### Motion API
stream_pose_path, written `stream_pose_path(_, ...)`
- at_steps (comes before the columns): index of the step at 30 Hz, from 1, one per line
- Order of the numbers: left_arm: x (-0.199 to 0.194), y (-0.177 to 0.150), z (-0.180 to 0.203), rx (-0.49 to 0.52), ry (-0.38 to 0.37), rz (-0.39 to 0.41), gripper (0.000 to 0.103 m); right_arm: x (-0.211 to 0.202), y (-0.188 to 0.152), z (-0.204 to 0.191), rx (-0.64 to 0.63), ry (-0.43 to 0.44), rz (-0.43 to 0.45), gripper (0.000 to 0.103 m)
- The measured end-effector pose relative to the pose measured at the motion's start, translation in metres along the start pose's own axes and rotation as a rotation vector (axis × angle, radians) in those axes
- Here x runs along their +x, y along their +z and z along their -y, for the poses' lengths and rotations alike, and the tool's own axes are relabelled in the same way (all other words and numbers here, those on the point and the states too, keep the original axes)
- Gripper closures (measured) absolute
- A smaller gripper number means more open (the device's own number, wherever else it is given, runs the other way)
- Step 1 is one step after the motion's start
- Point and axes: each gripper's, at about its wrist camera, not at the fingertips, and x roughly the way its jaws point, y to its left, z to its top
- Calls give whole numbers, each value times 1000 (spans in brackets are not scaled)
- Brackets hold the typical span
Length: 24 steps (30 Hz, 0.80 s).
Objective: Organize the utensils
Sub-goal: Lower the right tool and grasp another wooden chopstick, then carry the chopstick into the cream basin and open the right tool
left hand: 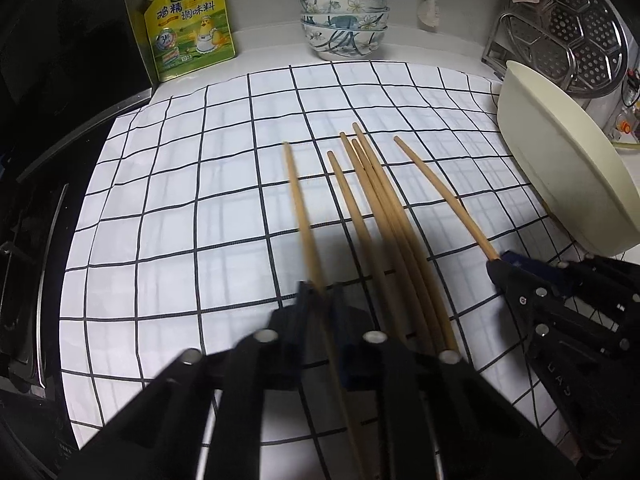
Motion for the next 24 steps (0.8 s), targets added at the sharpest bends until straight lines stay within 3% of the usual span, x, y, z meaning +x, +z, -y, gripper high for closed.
stream_pose_path(12,-22,8,-18,-70,-18,12,96,-23,13,10,96,101,40,97)
stream_pose_path(24,-84,39,2,-91,13,149,96,-79,29,24,91,206,142,97)
